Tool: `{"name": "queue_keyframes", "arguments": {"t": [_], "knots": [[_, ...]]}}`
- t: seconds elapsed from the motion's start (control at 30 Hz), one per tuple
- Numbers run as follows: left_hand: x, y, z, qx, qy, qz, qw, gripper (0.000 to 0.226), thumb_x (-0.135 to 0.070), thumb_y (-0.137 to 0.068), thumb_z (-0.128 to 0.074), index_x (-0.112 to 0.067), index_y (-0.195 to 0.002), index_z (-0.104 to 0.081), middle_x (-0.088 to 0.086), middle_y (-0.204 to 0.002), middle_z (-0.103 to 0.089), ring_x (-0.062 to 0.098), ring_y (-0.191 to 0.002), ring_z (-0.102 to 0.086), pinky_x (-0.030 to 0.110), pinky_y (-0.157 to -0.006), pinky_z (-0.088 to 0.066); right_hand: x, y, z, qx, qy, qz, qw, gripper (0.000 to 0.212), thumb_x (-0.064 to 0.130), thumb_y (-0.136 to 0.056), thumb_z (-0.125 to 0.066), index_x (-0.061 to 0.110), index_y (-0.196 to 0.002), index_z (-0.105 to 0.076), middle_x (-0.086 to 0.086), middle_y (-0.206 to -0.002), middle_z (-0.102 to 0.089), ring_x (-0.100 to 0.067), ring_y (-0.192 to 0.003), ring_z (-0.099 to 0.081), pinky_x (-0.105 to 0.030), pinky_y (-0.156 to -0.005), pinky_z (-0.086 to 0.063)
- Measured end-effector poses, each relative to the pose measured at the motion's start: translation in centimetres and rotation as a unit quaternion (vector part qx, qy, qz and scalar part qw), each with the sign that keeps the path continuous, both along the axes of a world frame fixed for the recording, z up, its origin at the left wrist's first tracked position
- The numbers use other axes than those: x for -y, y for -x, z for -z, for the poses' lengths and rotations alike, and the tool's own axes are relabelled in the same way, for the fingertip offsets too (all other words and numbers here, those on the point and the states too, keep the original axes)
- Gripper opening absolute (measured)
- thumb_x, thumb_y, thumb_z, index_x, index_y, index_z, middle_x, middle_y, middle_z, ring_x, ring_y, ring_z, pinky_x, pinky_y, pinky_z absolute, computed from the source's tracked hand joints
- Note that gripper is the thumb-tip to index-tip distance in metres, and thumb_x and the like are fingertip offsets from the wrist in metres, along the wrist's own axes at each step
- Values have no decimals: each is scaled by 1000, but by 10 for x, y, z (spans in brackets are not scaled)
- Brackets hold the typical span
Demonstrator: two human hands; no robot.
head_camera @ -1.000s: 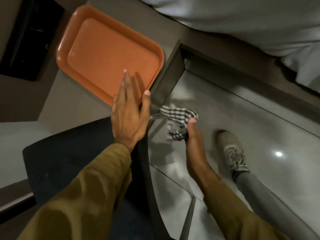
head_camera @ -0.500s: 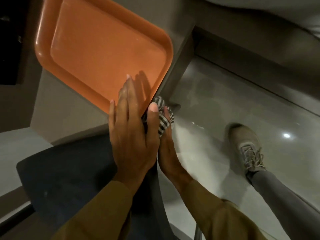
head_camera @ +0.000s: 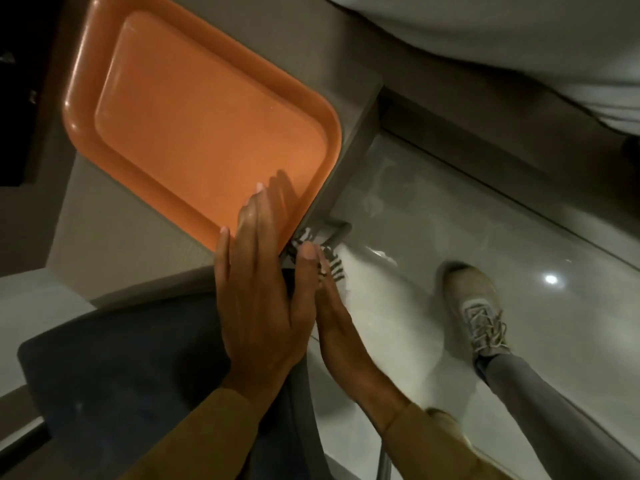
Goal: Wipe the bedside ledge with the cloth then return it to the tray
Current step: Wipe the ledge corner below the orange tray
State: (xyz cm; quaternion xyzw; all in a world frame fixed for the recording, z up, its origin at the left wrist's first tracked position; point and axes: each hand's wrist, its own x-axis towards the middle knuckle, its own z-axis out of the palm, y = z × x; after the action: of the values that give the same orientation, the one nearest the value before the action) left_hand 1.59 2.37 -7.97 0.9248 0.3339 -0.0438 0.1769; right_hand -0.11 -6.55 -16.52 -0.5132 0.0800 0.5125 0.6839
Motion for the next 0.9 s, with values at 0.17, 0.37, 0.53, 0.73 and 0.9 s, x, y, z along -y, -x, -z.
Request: {"name": "queue_keyframes", "arguments": {"t": [0.17,0.37,0.53,0.73,0.9], "knots": [[-3,3,3,4,-4,6,1000,82,-64,-110,-12,-10,-170,-27,0,-179,-30,13,-166,-26,40,-139,-17,-28,-30,66,-22,85,51,995,43,42,-110,-29,39,-147,-50,20,-152,-53,15,-138,-50,-11,-116,-45],[-5,5,3,4,7,10,1000,79,-62,-111,-14,-13,-170,-28,-1,-178,-31,10,-166,-24,44,-138,-19,-44,-48,88,-107,102,109,983,53,39,-113,-31,17,-160,-45,-5,-163,-51,-24,-154,-46,-43,-131,-34],[-4,1,-1,-3,14,8,1000,81,-64,-110,-17,-10,-168,-32,1,-178,-32,17,-166,-27,53,-135,-24,-29,25,16,-162,40,144,975,56,61,-107,-41,44,-160,-40,11,-166,-48,-8,-154,-46,-42,-127,-33],[-5,5,3,0,-4,15,1000,81,-63,-111,-17,-7,-167,-33,3,-177,-32,18,-166,-27,56,-134,-26,-43,11,56,-192,61,139,970,86,80,-94,-44,38,-167,-27,7,-175,-34,-17,-163,-31,-49,-134,-21],[-4,8,6,1,1,5,1000,83,-64,-111,-17,-7,-168,-31,5,-178,-31,18,-167,-25,49,-138,-20,-42,-41,105,-153,134,85,975,72,63,-106,-23,25,-168,-26,0,-174,-35,-18,-161,-32,-43,-135,-22]]}}
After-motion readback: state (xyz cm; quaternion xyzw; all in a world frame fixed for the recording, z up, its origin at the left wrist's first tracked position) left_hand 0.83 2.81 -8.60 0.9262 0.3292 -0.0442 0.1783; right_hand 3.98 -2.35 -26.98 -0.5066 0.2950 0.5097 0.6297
